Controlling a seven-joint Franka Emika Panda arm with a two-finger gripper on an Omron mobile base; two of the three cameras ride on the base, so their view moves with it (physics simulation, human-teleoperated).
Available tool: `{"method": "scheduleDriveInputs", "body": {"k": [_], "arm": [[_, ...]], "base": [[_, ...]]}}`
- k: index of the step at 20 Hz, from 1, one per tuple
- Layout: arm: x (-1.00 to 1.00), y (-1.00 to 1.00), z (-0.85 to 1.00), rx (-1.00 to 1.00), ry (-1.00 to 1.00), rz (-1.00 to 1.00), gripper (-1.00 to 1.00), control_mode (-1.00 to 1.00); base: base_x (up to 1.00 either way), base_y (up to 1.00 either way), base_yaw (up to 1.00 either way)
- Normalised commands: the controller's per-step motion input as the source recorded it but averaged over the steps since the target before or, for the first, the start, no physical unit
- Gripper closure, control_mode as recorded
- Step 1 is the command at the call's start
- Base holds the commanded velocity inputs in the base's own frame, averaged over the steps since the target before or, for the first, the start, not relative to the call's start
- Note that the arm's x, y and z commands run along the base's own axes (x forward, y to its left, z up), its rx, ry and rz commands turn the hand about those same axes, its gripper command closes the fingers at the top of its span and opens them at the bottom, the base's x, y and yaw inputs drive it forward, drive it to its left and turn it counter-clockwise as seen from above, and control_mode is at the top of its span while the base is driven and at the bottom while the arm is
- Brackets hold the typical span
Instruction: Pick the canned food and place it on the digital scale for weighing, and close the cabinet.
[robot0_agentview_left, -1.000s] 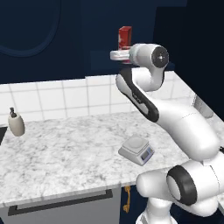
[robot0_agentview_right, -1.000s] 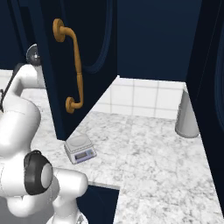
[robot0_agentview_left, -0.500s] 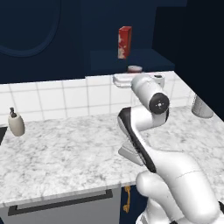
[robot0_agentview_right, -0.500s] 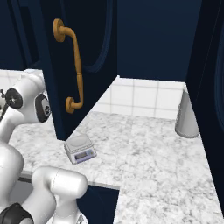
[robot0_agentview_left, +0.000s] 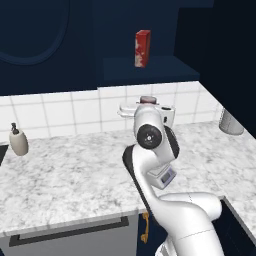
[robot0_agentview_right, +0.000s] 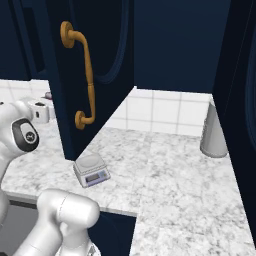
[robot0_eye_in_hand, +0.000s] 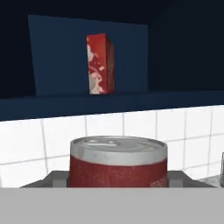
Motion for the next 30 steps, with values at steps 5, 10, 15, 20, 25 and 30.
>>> {"method": "scheduleDriveInputs", "body": {"k": [5, 10, 15, 20, 25, 30], "arm": [[0.00, -0.12, -0.43, -0.01, 0.06, 0.01, 1.00, -1.00], [0.00, -0.34, -0.52, 0.00, 0.05, 0.12, 1.00, -1.00], [0.20, -0.31, -0.59, 0.00, 0.20, 0.02, 1.00, -1.00], [0.00, -0.17, -0.52, -0.01, 0.05, 0.31, 1.00, -1.00], [0.00, 0.03, -0.69, 0.00, -0.02, 0.31, 1.00, -1.00], [0.06, -0.03, -0.46, 0.04, 0.00, 0.34, 1.00, -1.00]], "base": [[0.00, 0.00, 0.00], [0.00, 0.00, 0.00], [0.00, 0.00, 0.00], [0.00, 0.00, 0.00], [0.00, 0.00, 0.00], [0.00, 0.00, 0.00]]}}
